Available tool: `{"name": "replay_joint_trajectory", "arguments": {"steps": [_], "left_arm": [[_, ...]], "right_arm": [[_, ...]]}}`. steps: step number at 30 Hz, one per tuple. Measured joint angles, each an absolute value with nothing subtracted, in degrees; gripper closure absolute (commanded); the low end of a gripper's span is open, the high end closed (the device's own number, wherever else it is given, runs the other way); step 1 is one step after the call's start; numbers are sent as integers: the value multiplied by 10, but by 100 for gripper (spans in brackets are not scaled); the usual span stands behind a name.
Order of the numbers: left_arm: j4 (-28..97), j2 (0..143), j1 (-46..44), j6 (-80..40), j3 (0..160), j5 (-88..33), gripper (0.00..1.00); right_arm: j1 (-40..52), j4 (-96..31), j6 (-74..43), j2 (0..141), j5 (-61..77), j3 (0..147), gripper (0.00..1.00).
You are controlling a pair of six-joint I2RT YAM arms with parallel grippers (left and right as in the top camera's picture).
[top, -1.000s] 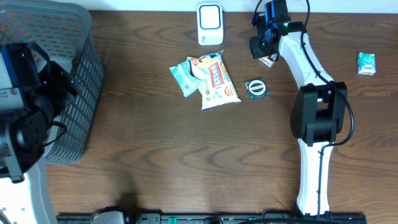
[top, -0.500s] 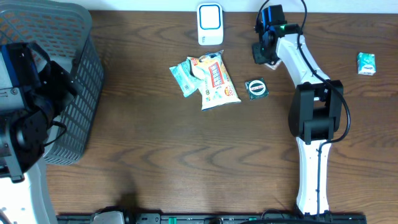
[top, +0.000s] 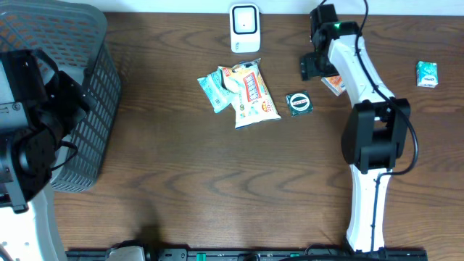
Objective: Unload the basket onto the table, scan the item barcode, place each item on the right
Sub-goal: 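Reach the right gripper to the orange tissue pack and grasp it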
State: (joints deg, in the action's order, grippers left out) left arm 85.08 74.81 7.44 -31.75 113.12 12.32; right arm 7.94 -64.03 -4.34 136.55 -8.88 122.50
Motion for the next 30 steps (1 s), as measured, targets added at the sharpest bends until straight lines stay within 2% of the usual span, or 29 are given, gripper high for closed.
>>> {"name": "replay_joint_trajectory", "arguments": {"steps": [4, 7, 8, 11, 16, 21, 24, 28, 30], "left_arm": [[851, 748, 74, -317, 1131, 123, 2], [851, 748, 74, -317, 1131, 123, 2], [851, 748, 74, -317, 1131, 123, 2], [851, 748, 74, -317, 1131, 123, 2], [851, 748, 74, -317, 1131, 123, 2], [851, 748, 74, -317, 1131, 123, 2], [851, 748, 74, -317, 1131, 123, 2], [851, 748, 75, -317, 1131, 123, 2], [851, 748, 74, -317, 1131, 123, 2]], "right_arm": [[80, -667, -45, 1361, -29, 1225, 34], [79, -686, -46, 1361, -14, 1225, 33], [79, -687, -50, 1361, -12, 1225, 37], [79, -667, -84, 1361, -8, 1221, 61], [78, -577, -161, 1361, -10, 1220, 86], [69, -505, -205, 1361, -17, 1205, 90], [66, -477, -224, 1361, -40, 1176, 97], [66, -433, -243, 1361, -79, 1124, 96], [66, -413, -246, 1361, -90, 1103, 99]]}}
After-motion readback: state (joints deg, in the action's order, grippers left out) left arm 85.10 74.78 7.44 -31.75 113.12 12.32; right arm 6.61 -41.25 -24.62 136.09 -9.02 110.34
